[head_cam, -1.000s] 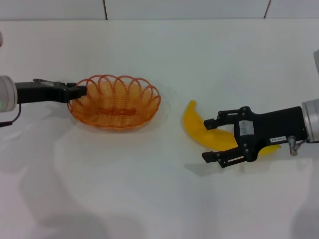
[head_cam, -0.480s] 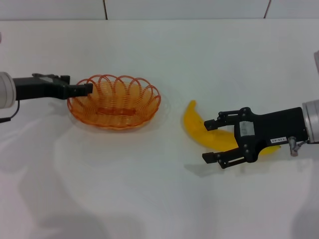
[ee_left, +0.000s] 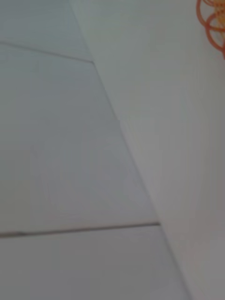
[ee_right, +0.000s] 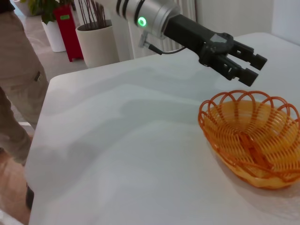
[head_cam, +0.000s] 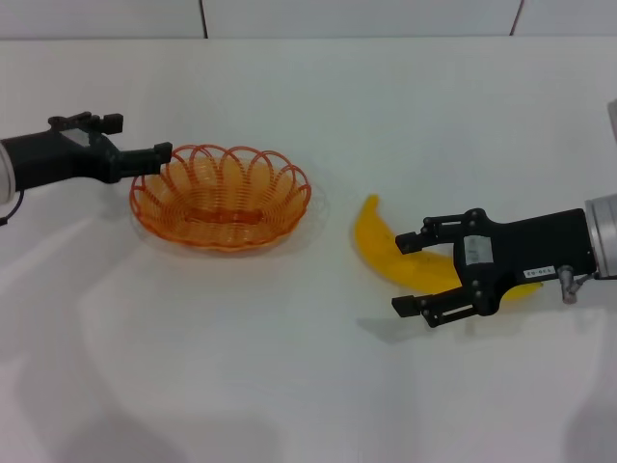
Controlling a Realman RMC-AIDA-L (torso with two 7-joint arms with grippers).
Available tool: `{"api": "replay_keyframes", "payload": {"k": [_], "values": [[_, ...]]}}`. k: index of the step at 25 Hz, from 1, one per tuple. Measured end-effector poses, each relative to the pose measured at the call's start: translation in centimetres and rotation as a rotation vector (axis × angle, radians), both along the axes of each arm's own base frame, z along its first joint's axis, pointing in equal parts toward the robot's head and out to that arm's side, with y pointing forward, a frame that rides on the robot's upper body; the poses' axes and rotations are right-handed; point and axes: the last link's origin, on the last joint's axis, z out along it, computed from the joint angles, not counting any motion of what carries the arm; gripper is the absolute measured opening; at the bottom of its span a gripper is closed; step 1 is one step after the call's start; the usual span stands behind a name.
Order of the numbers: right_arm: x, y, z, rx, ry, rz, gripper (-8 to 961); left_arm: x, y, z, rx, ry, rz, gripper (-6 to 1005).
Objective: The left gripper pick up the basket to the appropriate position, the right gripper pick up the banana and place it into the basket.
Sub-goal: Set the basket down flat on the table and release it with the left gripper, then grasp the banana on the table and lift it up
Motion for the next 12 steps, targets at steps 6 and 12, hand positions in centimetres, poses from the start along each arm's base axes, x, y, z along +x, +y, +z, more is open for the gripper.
{"api": "replay_keyframes", "payload": {"k": [6,12], "values": [[0.1,0.0,0.0,0.003,0.001,-0.003,851,-0.7,-2.2,-0.7,0.049,-0.009,-0.111,915],[0.0,-0.1,0.0,0.009,0.009,-0.002,850,-2.6,-4.7,-1.2,0.032,0.039,-0.128,913]]}}
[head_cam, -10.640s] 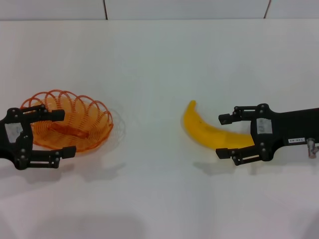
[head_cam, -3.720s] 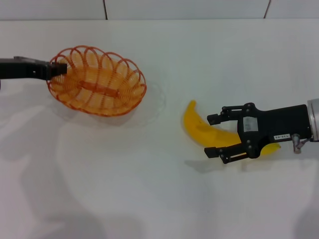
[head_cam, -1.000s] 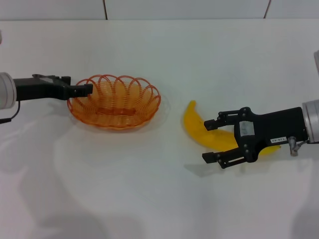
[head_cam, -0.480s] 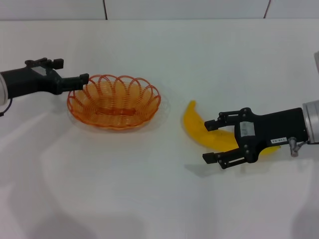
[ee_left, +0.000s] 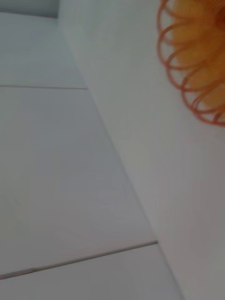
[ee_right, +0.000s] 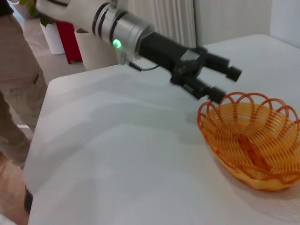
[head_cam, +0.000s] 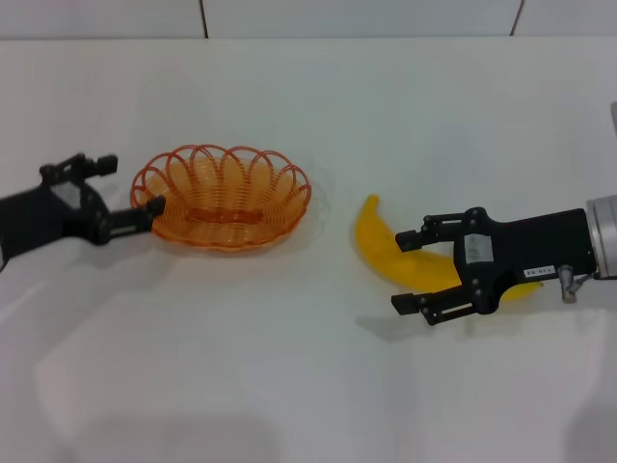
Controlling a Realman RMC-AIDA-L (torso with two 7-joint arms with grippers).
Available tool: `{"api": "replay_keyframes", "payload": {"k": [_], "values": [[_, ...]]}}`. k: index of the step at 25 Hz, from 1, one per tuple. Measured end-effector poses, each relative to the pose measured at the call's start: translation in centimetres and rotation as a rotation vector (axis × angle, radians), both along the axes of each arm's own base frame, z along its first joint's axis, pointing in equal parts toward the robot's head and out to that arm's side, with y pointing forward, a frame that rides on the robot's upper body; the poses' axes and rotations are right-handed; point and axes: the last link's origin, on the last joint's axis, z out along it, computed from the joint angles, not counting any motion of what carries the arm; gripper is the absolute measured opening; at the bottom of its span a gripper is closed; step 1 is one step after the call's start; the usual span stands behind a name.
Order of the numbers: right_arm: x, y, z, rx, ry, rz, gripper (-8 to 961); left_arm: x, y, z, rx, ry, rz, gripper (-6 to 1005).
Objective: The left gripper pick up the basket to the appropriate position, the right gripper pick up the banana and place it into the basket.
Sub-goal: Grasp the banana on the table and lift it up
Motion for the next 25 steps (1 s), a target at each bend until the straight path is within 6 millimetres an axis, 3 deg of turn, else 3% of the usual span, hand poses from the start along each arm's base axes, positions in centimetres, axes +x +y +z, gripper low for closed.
{"api": "replay_keyframes", "payload": {"k": [4,9,25], "values": [[-0.1,0.0,0.0,0.006,0.006,0.004,850,-0.8,-2.3,-0.7,-0.041,0.000,-0.061,912],[-0.1,0.0,0.0,0.006,0.007,0.005,850,-1.4,-4.2,-0.1,-0.005,-0.038,-0.112,910],[-0.6,0.3,0.1,0.033,0.039,0.028,851,-2.7,-8.3,1.3,0.029,-0.116,-0.138,907]]}}
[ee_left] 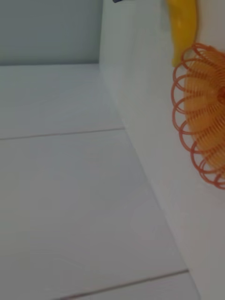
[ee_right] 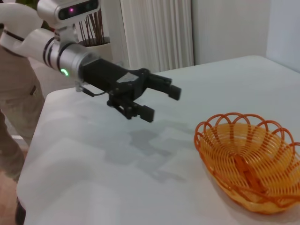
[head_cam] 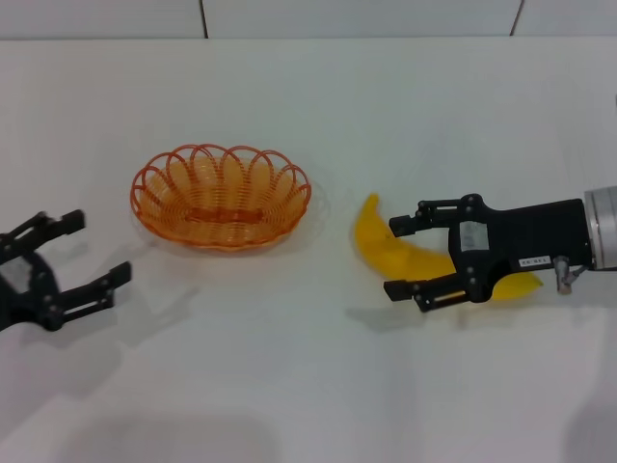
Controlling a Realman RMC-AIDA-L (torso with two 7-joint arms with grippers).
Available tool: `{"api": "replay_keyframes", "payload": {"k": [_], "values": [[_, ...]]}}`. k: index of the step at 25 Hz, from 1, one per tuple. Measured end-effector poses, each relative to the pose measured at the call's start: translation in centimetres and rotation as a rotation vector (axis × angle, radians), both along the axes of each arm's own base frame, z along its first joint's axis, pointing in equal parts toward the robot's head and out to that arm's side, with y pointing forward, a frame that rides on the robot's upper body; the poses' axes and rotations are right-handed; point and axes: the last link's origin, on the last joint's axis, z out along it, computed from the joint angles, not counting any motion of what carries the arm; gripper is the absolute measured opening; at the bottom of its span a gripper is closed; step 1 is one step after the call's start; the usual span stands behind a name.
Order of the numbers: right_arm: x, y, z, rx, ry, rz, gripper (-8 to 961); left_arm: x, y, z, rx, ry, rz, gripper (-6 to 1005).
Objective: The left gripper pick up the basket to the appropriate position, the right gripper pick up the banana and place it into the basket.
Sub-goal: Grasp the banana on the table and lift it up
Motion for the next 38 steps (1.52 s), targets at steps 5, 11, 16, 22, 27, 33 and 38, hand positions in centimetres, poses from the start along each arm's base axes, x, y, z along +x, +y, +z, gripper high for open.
{"api": "replay_keyframes", "payload": {"k": [5,11,16,22,27,33,38], "values": [[0.2,0.3,0.3,0.053,0.019,-0.026,851,-0.5,-1.0,1.6,0.051,-0.042,0.001,907],[-0.7,0.9,0.7,0.054,-0.032,-0.013,850,-0.6,-1.1,1.7,0.059,-0.046,0.005,907],[-1.7,1.1,1.2,0.091,-0.146,-0.028,850,-0.6,-1.1,1.7,0.060,-0.045,0.006,907],[-3.6,1.1,0.0,0.059,-0.347,-0.036,849,-0.6,-1.1,1.8,0.063,-0.046,0.006,907],[-4.3,1.5,-1.1,0.042,-0.441,-0.045,838,-0.5,-1.1,1.8,0.064,-0.046,0.001,907],[-4.8,2.4,-1.7,0.061,-0.521,-0.048,825,-0.3,-0.9,1.8,0.062,-0.047,-0.009,907],[-4.6,2.8,-1.7,0.065,-0.561,-0.062,814,-0.1,-0.8,1.7,0.058,-0.052,-0.017,907]]}}
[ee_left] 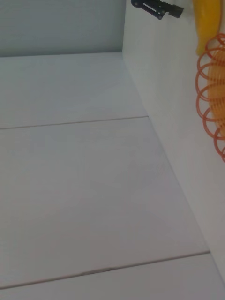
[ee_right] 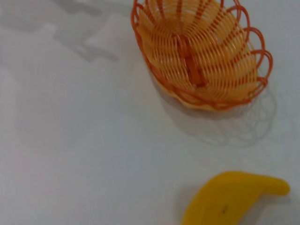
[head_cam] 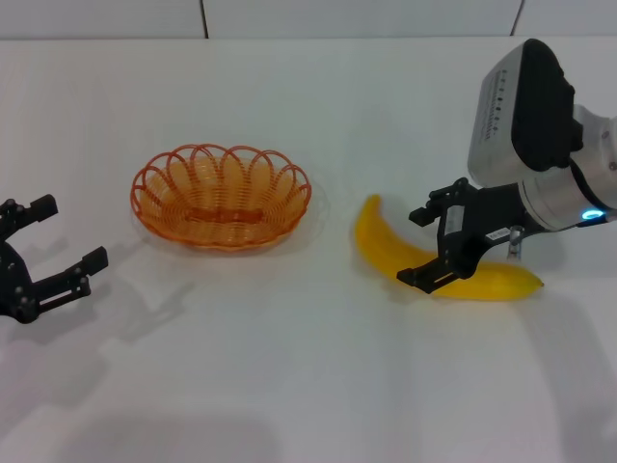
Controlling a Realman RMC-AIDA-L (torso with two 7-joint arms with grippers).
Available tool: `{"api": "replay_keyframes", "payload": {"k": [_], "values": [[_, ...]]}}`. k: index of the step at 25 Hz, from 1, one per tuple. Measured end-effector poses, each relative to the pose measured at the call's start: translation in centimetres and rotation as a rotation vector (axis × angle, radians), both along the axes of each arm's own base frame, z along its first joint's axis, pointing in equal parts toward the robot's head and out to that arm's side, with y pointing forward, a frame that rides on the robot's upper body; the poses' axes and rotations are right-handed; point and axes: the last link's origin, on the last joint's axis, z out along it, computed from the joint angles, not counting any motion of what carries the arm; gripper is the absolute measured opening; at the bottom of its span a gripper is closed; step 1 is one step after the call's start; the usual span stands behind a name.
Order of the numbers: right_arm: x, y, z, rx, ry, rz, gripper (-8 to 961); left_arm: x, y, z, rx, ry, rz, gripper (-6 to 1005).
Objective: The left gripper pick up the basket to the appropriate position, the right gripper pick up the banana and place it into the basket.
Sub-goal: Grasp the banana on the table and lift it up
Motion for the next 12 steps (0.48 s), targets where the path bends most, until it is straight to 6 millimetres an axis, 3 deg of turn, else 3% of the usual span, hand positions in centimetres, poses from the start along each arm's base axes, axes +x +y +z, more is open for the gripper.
{"api": "replay_keyframes", "payload": {"k": [12], "values": [[0.1,-0.4,-1.1,-0.047,-0.059,0.008,787,0.0,0.1,0.0,0.006,0.003,-0.007,907]]}}
